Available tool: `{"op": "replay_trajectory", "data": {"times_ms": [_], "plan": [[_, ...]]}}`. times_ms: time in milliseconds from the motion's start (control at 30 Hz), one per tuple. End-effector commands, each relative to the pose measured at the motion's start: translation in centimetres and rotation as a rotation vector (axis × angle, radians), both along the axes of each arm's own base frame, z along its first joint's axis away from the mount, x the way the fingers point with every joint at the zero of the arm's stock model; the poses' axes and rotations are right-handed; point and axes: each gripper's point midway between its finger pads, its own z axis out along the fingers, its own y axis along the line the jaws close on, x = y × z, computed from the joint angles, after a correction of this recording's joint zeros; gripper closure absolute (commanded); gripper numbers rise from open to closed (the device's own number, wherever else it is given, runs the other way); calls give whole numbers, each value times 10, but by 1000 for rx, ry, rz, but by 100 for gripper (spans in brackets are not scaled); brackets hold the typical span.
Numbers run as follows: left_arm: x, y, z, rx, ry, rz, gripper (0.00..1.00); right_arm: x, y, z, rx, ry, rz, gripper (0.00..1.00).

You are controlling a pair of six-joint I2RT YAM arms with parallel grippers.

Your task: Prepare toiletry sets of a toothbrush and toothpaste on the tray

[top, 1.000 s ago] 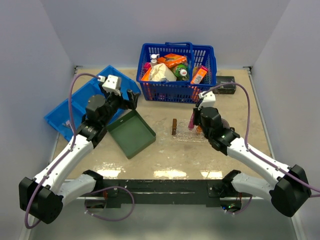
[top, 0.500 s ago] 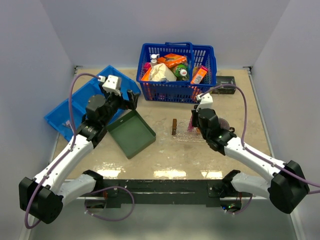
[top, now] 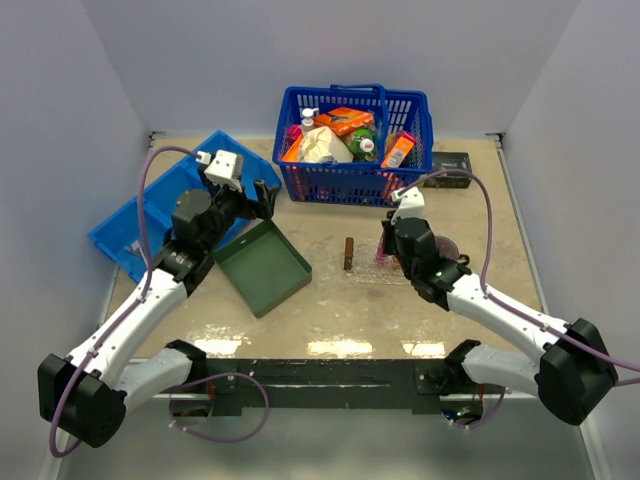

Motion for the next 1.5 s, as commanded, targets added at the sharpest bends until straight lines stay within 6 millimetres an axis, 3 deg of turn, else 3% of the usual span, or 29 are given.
{"op": "replay_trajectory", "data": {"times_ms": [0,367,1100,1467], "plan": [[2,2,11,4,-43,2,0,8,-1,15,20,-54,-37,100],[3,1,12,3,-42,2,0,6,-2,21,24,-64,-34,84],[3,1,10,2,-37,-1,0,4,3,38,59,-79,-12,65],[2,-1,12,-8,-33,-7,0,4,19,56,123,-90,51,40]]}}
